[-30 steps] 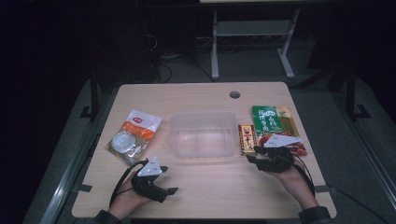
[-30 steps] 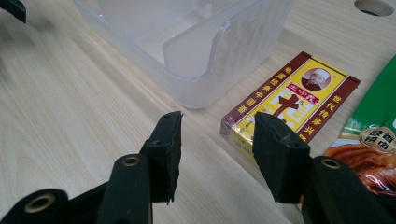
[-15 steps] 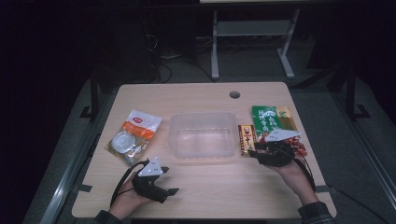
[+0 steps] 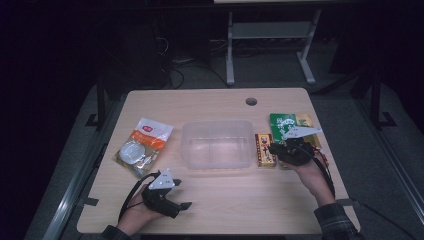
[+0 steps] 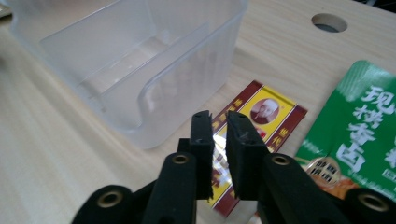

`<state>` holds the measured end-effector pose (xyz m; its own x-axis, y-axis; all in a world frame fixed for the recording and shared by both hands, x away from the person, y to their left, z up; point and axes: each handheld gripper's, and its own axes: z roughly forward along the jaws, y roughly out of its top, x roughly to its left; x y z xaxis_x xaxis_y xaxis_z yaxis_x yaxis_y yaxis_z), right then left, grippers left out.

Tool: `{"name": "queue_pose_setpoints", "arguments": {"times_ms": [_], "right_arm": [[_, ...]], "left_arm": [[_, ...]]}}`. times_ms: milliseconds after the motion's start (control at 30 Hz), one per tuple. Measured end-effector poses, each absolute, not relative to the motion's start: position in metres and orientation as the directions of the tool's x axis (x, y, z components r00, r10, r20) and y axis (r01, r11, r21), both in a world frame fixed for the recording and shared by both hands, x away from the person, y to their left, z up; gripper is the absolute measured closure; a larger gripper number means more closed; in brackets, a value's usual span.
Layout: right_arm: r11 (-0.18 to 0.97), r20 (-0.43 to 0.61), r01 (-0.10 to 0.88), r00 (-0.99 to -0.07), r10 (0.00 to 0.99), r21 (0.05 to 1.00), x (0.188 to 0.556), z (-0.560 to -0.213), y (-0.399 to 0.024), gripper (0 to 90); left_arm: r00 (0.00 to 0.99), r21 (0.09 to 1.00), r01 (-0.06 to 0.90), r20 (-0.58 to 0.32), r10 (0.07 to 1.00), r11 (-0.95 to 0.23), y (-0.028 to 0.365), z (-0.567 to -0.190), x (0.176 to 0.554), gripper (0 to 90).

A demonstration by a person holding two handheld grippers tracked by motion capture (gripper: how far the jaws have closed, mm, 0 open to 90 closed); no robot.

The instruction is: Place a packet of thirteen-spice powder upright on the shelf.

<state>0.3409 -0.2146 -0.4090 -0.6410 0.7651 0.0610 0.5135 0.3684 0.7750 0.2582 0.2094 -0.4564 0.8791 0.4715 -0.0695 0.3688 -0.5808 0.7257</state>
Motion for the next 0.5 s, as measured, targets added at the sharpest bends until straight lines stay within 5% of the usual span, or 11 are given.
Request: {"name": "queue_pose_setpoints", "arguments": {"times_ms": [100, 500], "right_arm": [[0.363, 0.060, 0.519, -0.631, 0.773, 0.774, 0.353, -0.408, -0.213, 89.3], [0.336, 0.059, 0.531, -0.595, 0.802, 0.778, 0.388, -0.411, -0.202, 89.8]], "left_arm": [[0.881, 0.725, 0.365, -0.065, 0.469, -0.584, 0.210, -0.456, 0.258, 14.7], [0.882, 0.725, 0.366, -0.071, 0.466, -0.584, 0.209, -0.457, 0.258, 14.7]]}}
